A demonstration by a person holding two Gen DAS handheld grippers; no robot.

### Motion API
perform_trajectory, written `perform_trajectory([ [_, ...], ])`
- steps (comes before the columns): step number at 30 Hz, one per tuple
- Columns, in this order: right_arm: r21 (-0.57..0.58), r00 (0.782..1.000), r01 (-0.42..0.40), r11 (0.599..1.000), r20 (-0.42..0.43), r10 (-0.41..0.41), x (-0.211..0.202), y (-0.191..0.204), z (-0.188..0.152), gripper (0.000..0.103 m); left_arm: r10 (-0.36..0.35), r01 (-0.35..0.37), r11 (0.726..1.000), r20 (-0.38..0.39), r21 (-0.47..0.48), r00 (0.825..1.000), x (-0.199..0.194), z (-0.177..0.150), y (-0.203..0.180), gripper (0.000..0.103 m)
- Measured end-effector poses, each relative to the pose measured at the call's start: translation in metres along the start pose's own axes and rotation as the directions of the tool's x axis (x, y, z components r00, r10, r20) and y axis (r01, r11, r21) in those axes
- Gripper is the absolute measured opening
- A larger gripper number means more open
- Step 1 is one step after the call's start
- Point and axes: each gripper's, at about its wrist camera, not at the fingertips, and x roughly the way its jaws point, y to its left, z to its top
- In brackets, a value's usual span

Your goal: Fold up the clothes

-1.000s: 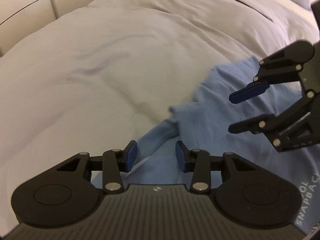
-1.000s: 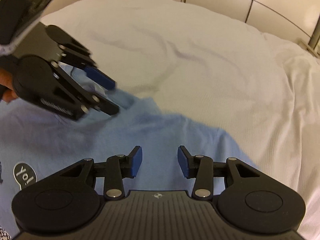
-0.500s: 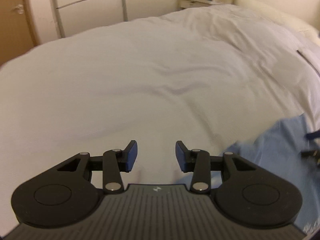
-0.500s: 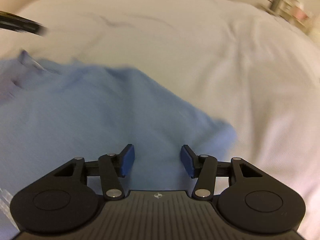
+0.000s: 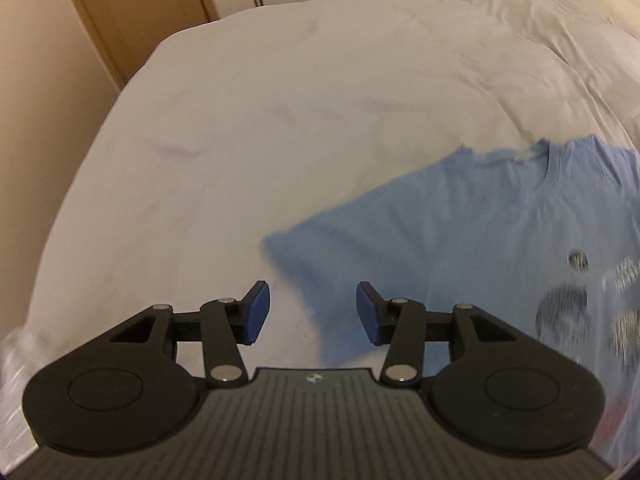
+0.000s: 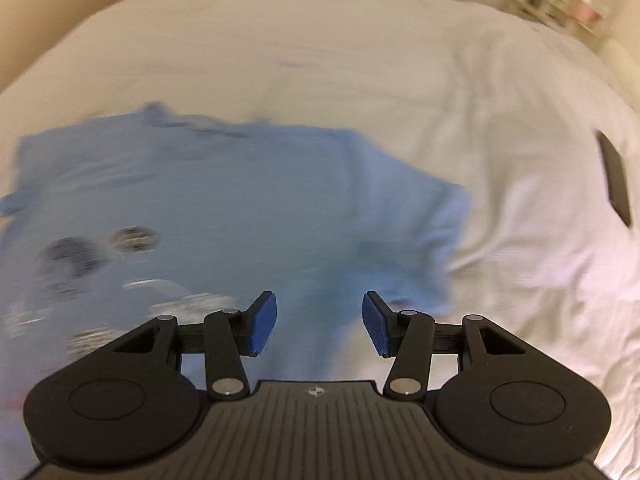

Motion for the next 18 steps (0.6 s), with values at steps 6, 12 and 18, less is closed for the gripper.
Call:
perform_trajectory([
  [6,-0.079,0.998,-0.054,0.995,0.04,0.057,-0.054,0.119,0.002,0.05,-0.055,0.054,0.998,0.02,0.011,0.998,-0.04,-0.041,0.048,0.045],
  [12,-0.164,0.989,-0.112,0.98,0.078,0.126,-0.084,0.222,0.011,0.05,-0.106,0.095,0.983,0.068,0.155,0.992,-0.06,-0.045,0.078,0.047],
  [18,-0.329,0.972,-0.167,0.929,0.105,0.212,-0.079,0.293,0.023,0.05,-0.116,0.09,0.947,0.066,0.309,0.991,-0.052,-0.027,0.078,0.047],
])
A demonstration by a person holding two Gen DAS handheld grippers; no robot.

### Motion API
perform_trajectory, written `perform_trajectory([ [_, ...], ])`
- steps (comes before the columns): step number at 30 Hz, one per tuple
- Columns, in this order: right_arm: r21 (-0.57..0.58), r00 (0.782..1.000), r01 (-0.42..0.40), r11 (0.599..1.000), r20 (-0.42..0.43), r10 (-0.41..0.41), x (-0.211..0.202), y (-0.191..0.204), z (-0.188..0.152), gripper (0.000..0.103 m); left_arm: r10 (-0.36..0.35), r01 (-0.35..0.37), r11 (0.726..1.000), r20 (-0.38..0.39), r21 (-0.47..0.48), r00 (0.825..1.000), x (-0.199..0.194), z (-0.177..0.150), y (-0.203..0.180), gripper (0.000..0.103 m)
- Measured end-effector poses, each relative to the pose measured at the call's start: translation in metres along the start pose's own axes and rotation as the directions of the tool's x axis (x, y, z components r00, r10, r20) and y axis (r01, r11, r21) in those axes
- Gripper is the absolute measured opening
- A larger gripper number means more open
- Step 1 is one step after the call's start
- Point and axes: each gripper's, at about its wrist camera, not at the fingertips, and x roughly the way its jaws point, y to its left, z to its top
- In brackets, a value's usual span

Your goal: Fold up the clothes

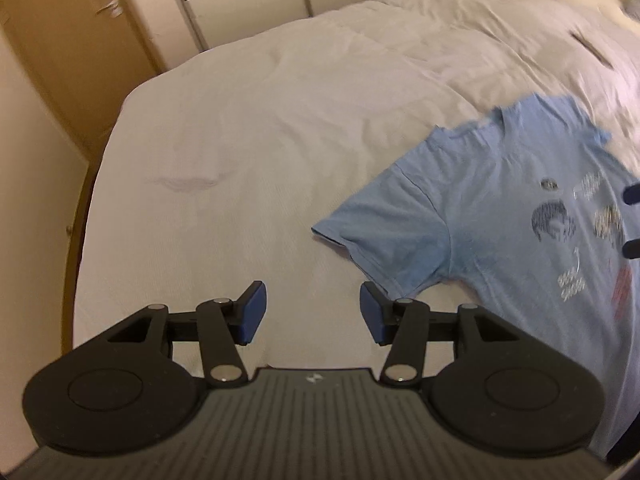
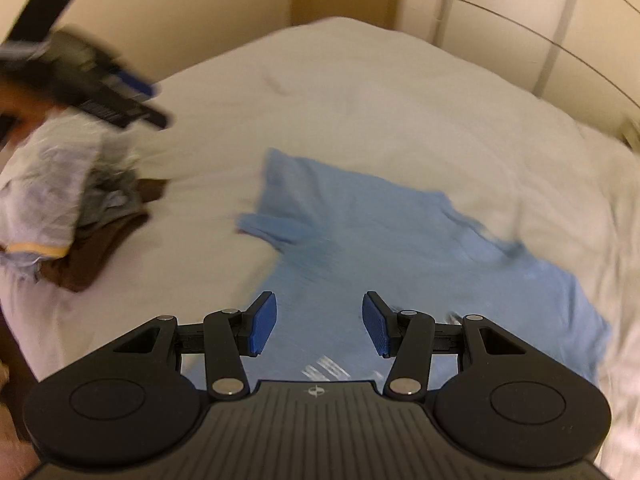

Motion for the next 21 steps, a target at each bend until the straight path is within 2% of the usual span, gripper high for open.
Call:
perform_trajectory([
  [3,-0.027,0.999,-0.035,0.999,0.011,0.035,0.019,0.01,0.006,0.048,0.007,-0.002,0.989,-0.031,0.15,1.0,0.007,0.007,-0.006,0.05],
  [5,-0.04,0.999,-0.052,0.998,0.014,0.052,0.03,0.016,0.011,0.048,0.004,0.008,0.963,-0.04,0.27,0.999,0.014,0.009,-0.012,0.054],
  [6,-0.043,0.998,-0.057,0.997,0.013,0.058,0.037,0.019,0.013,0.048,0.007,0.009,0.938,-0.044,0.347,0.999,0.019,0.009,-0.016,0.054],
  [8,-0.062,0.998,-0.067,0.996,0.006,0.068,0.054,0.024,0.017,0.037,0.01,0.015,0.873,-0.048,0.487,0.999,0.032,0.007,-0.024,0.054],
  [11,-0.101,0.998,-0.07,0.992,-0.004,0.07,0.07,0.035,0.026,0.034,-0.005,0.042,0.758,-0.058,0.651,0.998,0.056,0.002,-0.032,0.053],
  [13,-0.112,0.998,-0.065,0.992,-0.005,0.065,0.078,0.041,0.032,0.034,-0.021,0.073,0.67,-0.08,0.739,0.997,0.076,-0.003,-0.034,0.05],
  [16,-0.125,0.999,-0.033,0.992,-0.012,0.031,0.092,0.054,0.041,0.034,-0.039,0.096,0.518,-0.089,0.85,0.995,0.109,-0.012,-0.033,0.047],
  [18,-0.134,1.0,-0.004,0.991,-0.017,0.002,0.102,0.063,0.046,0.034,-0.078,0.095,0.421,-0.068,0.902,0.995,0.127,-0.015,-0.029,0.047],
  [21,-0.131,0.997,0.059,0.99,-0.044,-0.065,0.121,0.076,0.051,0.034,-0.153,0.069,0.253,-0.031,0.965,0.988,0.158,-0.022,-0.024,0.047],
])
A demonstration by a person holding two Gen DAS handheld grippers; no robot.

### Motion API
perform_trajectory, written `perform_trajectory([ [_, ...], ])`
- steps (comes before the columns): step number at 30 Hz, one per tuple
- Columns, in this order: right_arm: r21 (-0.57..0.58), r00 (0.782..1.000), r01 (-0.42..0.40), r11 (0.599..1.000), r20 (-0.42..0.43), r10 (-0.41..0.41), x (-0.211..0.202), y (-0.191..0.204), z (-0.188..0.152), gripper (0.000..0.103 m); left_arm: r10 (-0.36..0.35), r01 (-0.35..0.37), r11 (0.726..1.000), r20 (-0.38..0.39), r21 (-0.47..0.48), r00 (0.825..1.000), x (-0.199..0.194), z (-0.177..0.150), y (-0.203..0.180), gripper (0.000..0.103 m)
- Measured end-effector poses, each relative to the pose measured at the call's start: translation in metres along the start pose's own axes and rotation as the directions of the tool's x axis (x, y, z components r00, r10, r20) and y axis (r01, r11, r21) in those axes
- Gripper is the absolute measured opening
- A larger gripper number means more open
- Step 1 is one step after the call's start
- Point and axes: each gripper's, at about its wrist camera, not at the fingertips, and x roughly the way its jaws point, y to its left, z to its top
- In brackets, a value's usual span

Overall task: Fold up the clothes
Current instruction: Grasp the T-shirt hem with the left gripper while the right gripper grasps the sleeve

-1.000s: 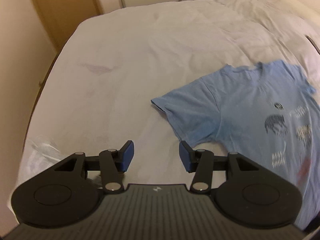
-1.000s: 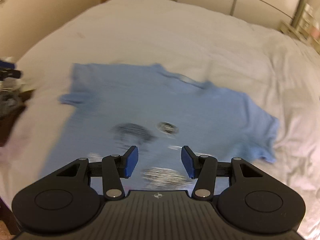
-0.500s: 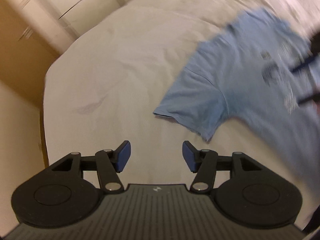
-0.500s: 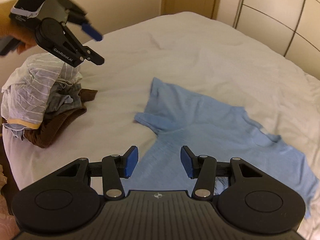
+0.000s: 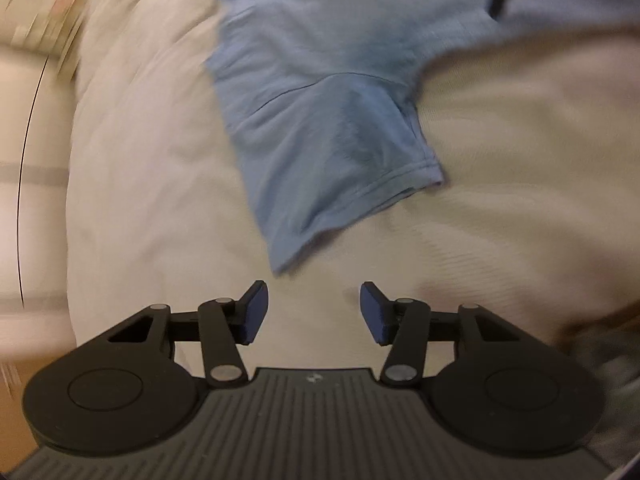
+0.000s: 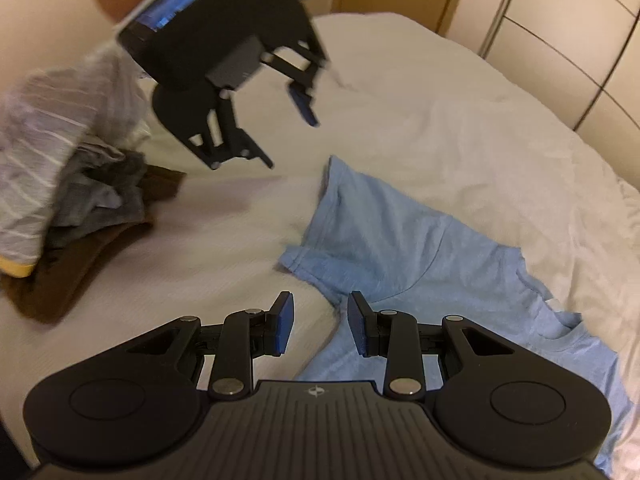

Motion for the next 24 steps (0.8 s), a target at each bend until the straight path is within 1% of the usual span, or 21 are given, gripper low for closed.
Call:
perform_trajectory([
  [2,0.037,0.999,0.034,0.999,-0.034,-0.033,0.016,0.007,0.003,0.034,0.004,-0.01,0.993,0.048,0.116,0.999,0.02,-0.007,-0.004,0.046],
  [3,0.042,0.998,0.05,0.998,-0.05,-0.048,0.024,0.012,0.004,0.034,0.011,-0.022,0.986,0.069,0.165,0.998,0.029,-0.011,-0.006,0.046],
  [4,0.044,0.996,0.067,0.997,-0.065,-0.064,0.032,0.017,0.005,0.034,0.02,-0.038,0.978,0.091,0.205,0.996,0.039,-0.016,-0.007,0.043],
  [6,0.013,0.992,0.093,0.996,-0.086,-0.092,0.048,0.029,0.006,0.034,0.031,-0.065,0.962,0.131,0.264,0.991,0.053,-0.023,-0.007,0.038],
  [8,-0.035,0.989,0.106,0.994,-0.097,-0.109,0.062,0.041,0.007,0.033,0.043,-0.092,0.95,0.166,0.297,0.985,0.064,-0.029,-0.005,0.031],
  [10,-0.092,0.986,0.123,0.988,-0.098,-0.132,0.076,0.052,0.008,0.033,0.046,-0.102,0.95,0.191,0.294,0.98,0.069,-0.032,-0.001,0.015],
  [11,-0.122,0.984,0.135,0.983,-0.096,-0.147,0.083,0.058,0.009,0.033,0.046,-0.104,0.953,0.201,0.286,0.979,0.07,-0.033,0.001,0.003],
  [12,-0.153,0.982,0.152,0.977,-0.092,-0.167,0.089,0.062,0.011,0.034,0.046,-0.105,0.955,0.21,0.278,0.977,0.072,-0.034,0.004,0.0],
  [14,-0.202,0.976,0.182,0.962,-0.085,-0.202,0.101,0.067,0.013,0.035,0.044,-0.105,0.959,0.227,0.262,0.973,0.074,-0.036,0.009,0.0],
  [18,-0.256,0.969,0.211,0.943,-0.075,-0.237,0.119,0.072,0.02,0.035,0.02,-0.073,0.972,0.235,0.222,0.972,0.068,-0.036,0.021,0.0],
  [22,-0.276,0.961,0.236,0.932,-0.073,-0.265,0.132,0.074,0.024,0.034,-0.003,-0.045,0.979,0.236,0.199,0.972,0.064,-0.036,0.028,0.0],
  [24,-0.266,0.961,0.232,0.936,-0.086,-0.263,0.137,0.071,0.025,0.033,-0.008,-0.038,0.98,0.233,0.194,0.973,0.065,-0.036,0.03,0.0],
])
